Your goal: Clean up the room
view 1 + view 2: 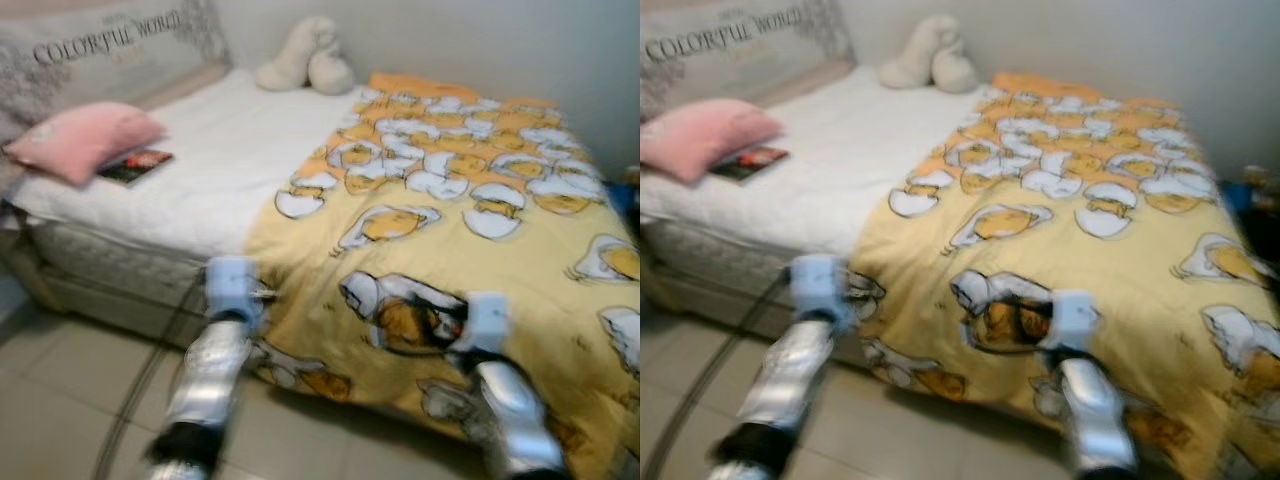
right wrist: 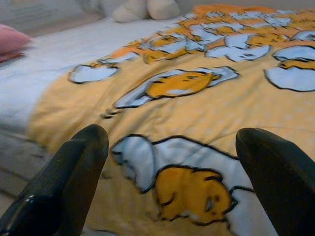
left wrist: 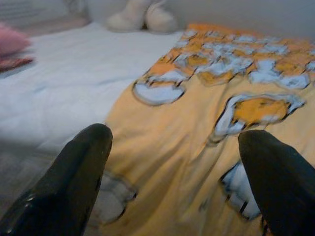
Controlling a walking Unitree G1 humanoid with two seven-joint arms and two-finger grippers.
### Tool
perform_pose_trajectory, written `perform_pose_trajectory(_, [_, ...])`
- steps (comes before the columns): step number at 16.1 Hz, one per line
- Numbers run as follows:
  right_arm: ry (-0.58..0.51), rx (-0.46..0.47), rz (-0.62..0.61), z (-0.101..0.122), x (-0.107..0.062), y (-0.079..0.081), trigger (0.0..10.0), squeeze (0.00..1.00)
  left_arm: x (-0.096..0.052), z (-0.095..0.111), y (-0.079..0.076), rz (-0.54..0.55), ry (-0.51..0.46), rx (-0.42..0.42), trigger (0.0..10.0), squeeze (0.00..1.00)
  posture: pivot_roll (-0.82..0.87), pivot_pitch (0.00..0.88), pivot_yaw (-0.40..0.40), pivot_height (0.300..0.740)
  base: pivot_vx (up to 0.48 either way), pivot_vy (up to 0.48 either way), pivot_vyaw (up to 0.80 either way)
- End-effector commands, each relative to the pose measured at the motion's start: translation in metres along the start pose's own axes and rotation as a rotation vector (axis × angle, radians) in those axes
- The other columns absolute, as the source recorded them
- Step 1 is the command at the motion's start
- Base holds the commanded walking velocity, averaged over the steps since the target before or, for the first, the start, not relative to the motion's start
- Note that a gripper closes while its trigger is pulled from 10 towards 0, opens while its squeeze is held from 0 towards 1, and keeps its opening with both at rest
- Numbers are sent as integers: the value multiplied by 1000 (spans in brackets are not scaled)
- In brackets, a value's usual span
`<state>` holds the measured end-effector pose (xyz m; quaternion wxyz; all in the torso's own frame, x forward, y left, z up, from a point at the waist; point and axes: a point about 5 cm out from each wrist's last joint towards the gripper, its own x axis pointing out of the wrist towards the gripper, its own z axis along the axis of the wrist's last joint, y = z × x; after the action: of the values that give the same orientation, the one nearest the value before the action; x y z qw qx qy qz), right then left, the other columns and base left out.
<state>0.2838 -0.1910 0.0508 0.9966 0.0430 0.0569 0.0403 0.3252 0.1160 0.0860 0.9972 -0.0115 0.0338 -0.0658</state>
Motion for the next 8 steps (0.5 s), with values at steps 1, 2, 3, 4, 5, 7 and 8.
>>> perform_pose_trajectory(1, [-38,3,20,9,7,8,10000,0,2,3,15,41,-8,9,10000,0,151,0,17,740,472,0,587])
perform_pose_trajectory(2, [-36,3,34,8,8,13,10000,0,3,2,16,50,-1,7,10000,0,144,0,26,740,472,0,587])
perform_pose_trajectory(3, [-35,-2,54,8,11,18,10000,0,4,1,18,55,9,5,10000,0,140,0,41,740,472,0,587])
perform_pose_trajectory(4, [-38,-2,56,8,12,20,10000,0,5,2,18,47,11,7,10000,0,141,0,43,740,472,0,587])
perform_pose_trajectory(5, [-44,8,47,9,13,21,10000,0,5,3,18,38,6,14,10000,0,140,0,55,740,472,0,581])
perform_pose_trajectory(7, [-49,18,42,8,11,22,10000,0,-4,-3,24,47,7,39,10000,0,129,0,69,740,472,0,587])
perform_pose_trajectory(8, [-50,21,46,7,9,21,10000,0,-11,-8,25,53,31,28,10000,0,134,0,66,740,472,0,587])
